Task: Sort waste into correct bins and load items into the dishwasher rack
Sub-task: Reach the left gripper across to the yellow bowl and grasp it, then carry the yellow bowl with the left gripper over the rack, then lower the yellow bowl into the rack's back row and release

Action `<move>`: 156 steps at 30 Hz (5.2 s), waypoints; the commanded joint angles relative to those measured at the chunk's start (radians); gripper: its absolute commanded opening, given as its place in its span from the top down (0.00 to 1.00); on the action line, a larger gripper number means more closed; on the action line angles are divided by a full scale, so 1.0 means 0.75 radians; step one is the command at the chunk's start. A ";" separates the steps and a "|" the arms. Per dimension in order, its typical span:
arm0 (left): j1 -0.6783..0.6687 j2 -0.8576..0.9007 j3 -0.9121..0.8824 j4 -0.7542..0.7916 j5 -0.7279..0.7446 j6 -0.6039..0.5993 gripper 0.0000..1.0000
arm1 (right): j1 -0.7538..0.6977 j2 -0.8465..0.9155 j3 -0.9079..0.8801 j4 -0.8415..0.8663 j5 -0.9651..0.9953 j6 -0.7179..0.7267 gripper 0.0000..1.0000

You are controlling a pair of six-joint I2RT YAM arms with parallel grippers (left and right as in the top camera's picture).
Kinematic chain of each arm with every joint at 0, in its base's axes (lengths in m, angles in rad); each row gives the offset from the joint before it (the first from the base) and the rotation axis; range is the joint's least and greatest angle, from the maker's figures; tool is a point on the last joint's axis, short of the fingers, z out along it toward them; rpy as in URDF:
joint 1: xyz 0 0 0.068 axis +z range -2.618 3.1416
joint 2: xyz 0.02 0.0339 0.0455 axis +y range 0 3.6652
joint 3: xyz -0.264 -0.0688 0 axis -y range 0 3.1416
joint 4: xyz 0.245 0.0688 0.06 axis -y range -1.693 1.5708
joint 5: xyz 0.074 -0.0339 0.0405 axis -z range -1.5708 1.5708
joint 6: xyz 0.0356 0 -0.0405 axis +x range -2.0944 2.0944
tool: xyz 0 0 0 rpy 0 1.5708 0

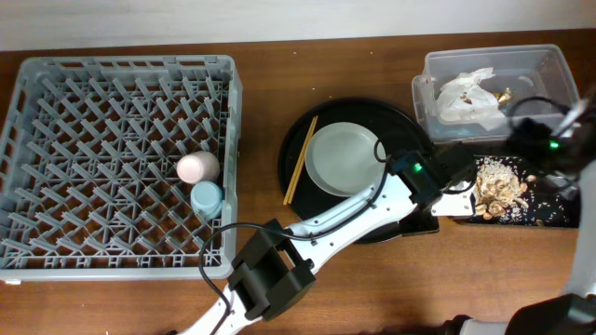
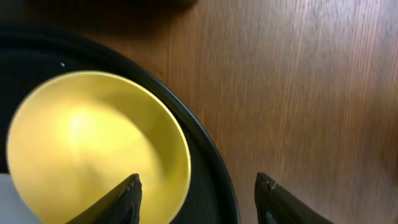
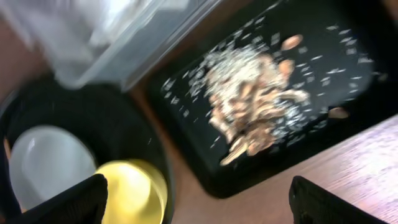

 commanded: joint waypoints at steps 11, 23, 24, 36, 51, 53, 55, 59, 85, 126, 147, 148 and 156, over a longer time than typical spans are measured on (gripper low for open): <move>0.004 0.154 0.011 0.098 -0.070 0.025 0.70 | -0.180 -0.003 -0.005 -0.004 -0.110 0.014 0.06; 0.005 0.180 0.038 0.065 -0.115 -0.029 1.00 | -0.180 -0.003 -0.005 -0.003 -0.109 0.014 0.06; 0.004 0.179 0.062 0.036 -0.115 -0.030 1.00 | -0.180 -0.003 -0.005 -0.003 -0.109 0.013 0.06; 0.290 0.179 0.952 -0.656 0.083 -0.211 1.00 | -0.180 -0.003 -0.005 -0.004 -0.110 -0.002 0.06; 1.675 0.273 1.123 -0.757 1.634 -0.287 1.00 | -0.179 -0.003 -0.005 -0.004 -0.110 -0.002 0.06; 1.738 0.330 1.123 -0.757 1.733 -0.330 1.00 | -0.179 -0.003 -0.005 -0.004 -0.110 -0.002 0.06; 1.780 0.412 1.123 -0.757 1.862 -0.373 1.00 | -0.179 -0.003 -0.005 -0.004 -0.110 -0.002 0.06; 1.757 0.588 1.123 -0.757 1.960 -0.484 1.00 | -0.179 -0.003 -0.005 -0.004 -0.109 -0.002 0.06; 1.654 0.703 1.123 -0.757 1.814 -0.504 1.00 | -0.179 -0.001 -0.008 -0.007 -0.109 -0.007 0.06; 1.723 0.409 1.255 -0.757 0.637 -0.587 0.24 | -0.179 0.027 -0.008 -0.008 -0.120 -0.007 0.07; 1.408 0.353 1.210 -0.757 -0.276 -0.590 0.24 | -0.179 0.027 -0.008 -0.013 -0.125 -0.007 0.07; 1.408 0.353 1.210 -0.757 -0.292 -0.590 0.24 | -0.179 0.027 -0.008 -0.013 -0.125 -0.007 0.07; 1.413 0.353 1.210 -0.757 -0.329 -0.590 0.24 | -0.179 0.027 -0.008 -0.013 -0.125 -0.007 0.07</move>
